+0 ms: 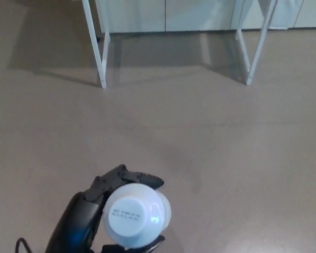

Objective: The robot picks up a bottle from a person using its left hand and walk towards the table in frontand put the bottle on the table.

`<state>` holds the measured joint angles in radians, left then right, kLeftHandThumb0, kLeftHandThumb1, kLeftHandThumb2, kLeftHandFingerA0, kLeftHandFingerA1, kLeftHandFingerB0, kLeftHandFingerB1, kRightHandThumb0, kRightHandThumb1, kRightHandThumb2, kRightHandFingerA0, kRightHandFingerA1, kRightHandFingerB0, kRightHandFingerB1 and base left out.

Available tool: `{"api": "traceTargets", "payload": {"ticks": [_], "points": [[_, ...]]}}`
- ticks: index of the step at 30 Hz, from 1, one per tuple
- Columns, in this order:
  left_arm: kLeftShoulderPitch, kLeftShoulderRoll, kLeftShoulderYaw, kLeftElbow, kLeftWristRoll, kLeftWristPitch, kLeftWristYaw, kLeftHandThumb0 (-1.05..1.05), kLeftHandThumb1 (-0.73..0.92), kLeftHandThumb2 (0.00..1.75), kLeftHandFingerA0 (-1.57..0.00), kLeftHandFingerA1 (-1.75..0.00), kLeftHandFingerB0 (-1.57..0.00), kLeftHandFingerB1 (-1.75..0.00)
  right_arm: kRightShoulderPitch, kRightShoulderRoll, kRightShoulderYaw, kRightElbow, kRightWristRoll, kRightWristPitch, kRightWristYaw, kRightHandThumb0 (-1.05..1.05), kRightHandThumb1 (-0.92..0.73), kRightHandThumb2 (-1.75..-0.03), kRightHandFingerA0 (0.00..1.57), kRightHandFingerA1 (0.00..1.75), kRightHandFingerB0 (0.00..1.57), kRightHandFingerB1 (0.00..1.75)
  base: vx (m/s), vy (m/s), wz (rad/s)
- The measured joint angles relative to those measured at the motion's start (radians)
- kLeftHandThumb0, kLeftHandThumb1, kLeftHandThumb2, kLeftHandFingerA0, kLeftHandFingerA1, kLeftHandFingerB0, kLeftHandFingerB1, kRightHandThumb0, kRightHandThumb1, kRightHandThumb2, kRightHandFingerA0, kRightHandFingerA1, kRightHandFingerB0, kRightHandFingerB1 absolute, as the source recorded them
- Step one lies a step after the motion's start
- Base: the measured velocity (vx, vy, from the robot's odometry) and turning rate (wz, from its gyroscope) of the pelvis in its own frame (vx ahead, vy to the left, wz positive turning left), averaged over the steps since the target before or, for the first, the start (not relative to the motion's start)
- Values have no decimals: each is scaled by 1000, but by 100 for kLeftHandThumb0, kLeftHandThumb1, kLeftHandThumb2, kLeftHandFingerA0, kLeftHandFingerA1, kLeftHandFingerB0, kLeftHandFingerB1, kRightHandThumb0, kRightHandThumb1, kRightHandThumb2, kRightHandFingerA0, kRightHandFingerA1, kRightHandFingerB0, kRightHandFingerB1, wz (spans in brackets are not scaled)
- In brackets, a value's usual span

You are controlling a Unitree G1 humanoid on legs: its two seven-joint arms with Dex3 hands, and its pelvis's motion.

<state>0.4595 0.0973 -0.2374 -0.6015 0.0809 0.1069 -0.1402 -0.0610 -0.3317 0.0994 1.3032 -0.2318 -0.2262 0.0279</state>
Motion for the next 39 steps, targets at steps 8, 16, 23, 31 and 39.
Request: {"api": "traceTargets", "payload": {"ticks": [8, 16, 23, 31, 39], "points": [[-9, -15, 33, -21, -15, 38, 0, -14, 81, 68, -98, -140, -78, -109, -16, -13, 3, -1, -1, 8, -1, -39, -70, -61, 65, 47, 56, 41, 329, -122, -2], [-15, -15, 70, -24, -21, 60, 2, -17, 79, 72, -101, -143, -79, -113, -11, -14, 10, -1, -4, 12, 0, -38, -69, -61, 68, 48, 57, 42, 425, 156, -18], [-12, -15, 92, -20, -28, 68, 3, -17, 77, 74, -102, -141, -80, -112, -3, -9, 11, -2, -4, 10, 2, -40, -71, -61, 62, 47, 55, 42, 413, 109, 3], [-6, -20, 98, -18, -44, 73, -2, -15, 78, 74, -104, -143, -79, -114, 9, -7, 12, -2, -6, 8, 7, -40, -70, -61, 64, 47, 56, 42, 468, -84, 26], [-4, -21, 100, -23, -58, 73, -9, -16, 78, 73, -106, -142, -78, -111, -3, -20, 13, -4, -11, 9, 7, -41, -70, -61, 70, 49, 56, 42, 404, -53, -2]]}}
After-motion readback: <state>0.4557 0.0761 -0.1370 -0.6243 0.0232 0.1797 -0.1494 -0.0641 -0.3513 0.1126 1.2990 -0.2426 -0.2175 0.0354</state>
